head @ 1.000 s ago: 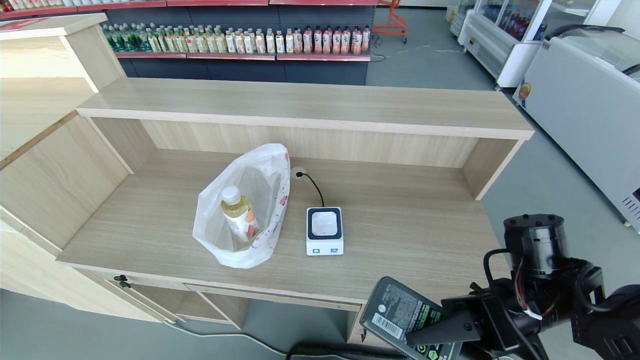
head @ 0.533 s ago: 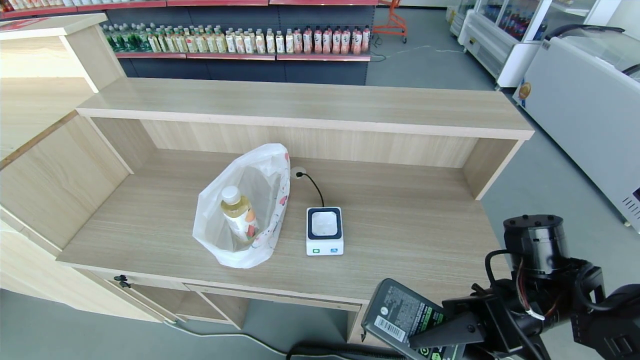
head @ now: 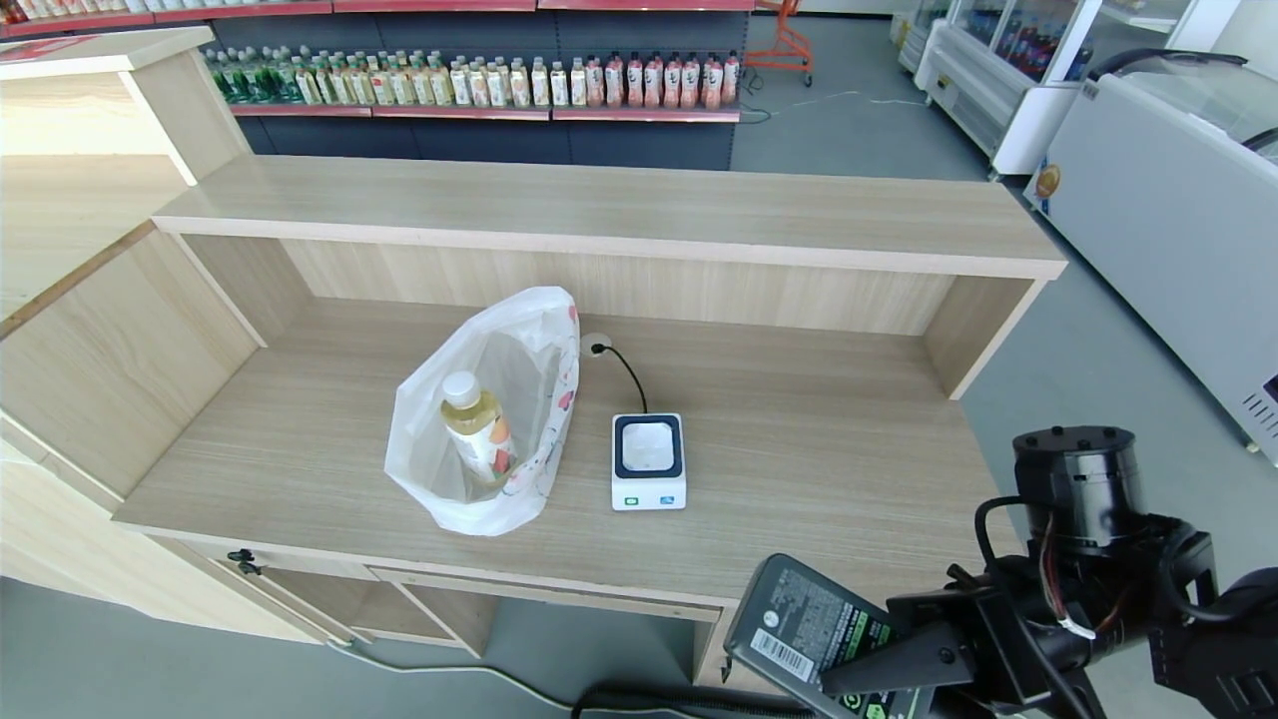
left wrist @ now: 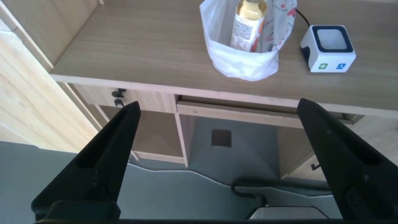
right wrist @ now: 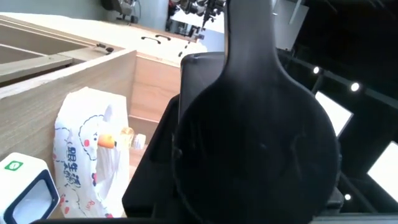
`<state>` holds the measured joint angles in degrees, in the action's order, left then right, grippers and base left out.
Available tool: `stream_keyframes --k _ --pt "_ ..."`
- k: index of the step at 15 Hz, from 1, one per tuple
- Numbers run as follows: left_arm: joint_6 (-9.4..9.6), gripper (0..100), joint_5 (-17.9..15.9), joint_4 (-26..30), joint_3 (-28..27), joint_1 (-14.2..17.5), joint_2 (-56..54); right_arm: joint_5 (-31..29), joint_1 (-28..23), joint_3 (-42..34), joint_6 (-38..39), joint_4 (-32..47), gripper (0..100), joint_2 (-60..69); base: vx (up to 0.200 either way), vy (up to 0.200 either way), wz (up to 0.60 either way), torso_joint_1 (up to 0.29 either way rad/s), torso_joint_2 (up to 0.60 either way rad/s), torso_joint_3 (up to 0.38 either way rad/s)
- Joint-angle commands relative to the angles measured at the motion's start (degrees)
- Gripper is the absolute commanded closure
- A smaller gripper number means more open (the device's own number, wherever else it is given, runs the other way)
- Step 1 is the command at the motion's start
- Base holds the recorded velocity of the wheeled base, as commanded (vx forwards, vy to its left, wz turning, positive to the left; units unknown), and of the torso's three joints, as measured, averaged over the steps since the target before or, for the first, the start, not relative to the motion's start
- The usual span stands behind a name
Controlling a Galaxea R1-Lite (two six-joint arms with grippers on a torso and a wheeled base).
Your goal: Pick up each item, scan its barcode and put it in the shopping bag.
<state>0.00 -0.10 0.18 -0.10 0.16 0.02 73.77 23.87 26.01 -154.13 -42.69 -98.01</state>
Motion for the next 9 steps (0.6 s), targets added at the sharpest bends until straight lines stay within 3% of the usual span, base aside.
stream_keyframes --k 1,3,5,6,7,9 --pt "0.0 0 0.01 -0.01 0.01 0.02 -0.02 -0.38 0.21 0.62 1.72 1.12 100 1.42 0.0 0.0 0.0 0.0 0.0 0.0" --pt "0.0 0 0.1 -0.01 0.01 0.02 -0.02 -5.03 -2.16 2.81 20.18 6.83 100 8.1 0.0 0.0 0.0 0.0 0.0 0.0" --pt "0.0 0 0.01 -0.01 0.01 0.02 -0.02 -14.44 -15.52 2.46 43.12 6.57 100 17.77 0.0 0.0 0.0 0.0 0.0 0.0" --pt "0.0 0 0.01 -0.01 0.01 0.02 -0.02 -17.08 -23.25 1.58 52.61 7.27 100 20.93 0.0 0.0 0.0 0.0 0.0 0.0" --pt "0.0 0 0.01 -0.01 0.01 0.02 -0.02 -17.25 -27.03 0.62 63.33 7.45 100 21.46 0.0 0.0 0.0 0.0 0.0 0.0" --pt "0.0 0 0.01 -0.01 0.01 0.02 -0.02 -21.56 -28.0 2.9 81.53 7.1 100 21.2 0.0 0.0 0.0 0.0 0.0 0.0"
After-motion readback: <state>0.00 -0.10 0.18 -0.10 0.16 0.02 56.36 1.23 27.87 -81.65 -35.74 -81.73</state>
